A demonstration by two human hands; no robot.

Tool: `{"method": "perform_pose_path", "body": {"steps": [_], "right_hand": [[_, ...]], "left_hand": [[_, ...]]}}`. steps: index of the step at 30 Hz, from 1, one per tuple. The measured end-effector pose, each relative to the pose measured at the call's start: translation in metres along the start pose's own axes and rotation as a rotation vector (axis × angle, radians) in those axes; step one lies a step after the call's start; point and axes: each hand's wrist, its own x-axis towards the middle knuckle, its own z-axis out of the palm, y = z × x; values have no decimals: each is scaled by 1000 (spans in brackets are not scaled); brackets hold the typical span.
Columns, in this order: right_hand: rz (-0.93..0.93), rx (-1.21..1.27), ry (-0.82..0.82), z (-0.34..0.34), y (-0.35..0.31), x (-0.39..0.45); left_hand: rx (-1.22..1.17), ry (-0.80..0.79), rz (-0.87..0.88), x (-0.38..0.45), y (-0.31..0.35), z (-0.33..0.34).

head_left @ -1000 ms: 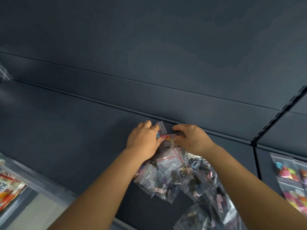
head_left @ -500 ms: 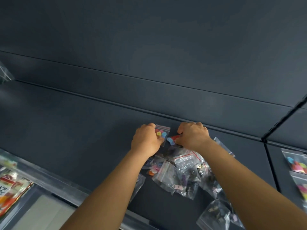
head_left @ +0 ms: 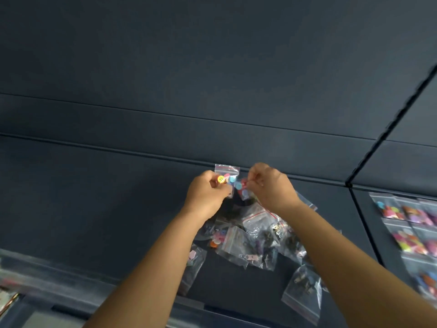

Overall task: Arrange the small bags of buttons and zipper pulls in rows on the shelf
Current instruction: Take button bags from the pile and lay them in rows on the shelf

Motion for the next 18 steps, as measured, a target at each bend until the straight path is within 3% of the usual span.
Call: {"method": "perform_pose_path", "body": {"steps": [7, 14, 18], "right_hand": [[105, 731, 52, -41, 7, -30], [151, 883, 37, -92, 46, -64], [216, 943, 132, -116, 83, -83]], "left_hand": [[-208, -101, 61, -11, 36, 19], [-143, -115, 76, -24, 60, 69], [-146, -283, 129, -49, 80, 116]]}}
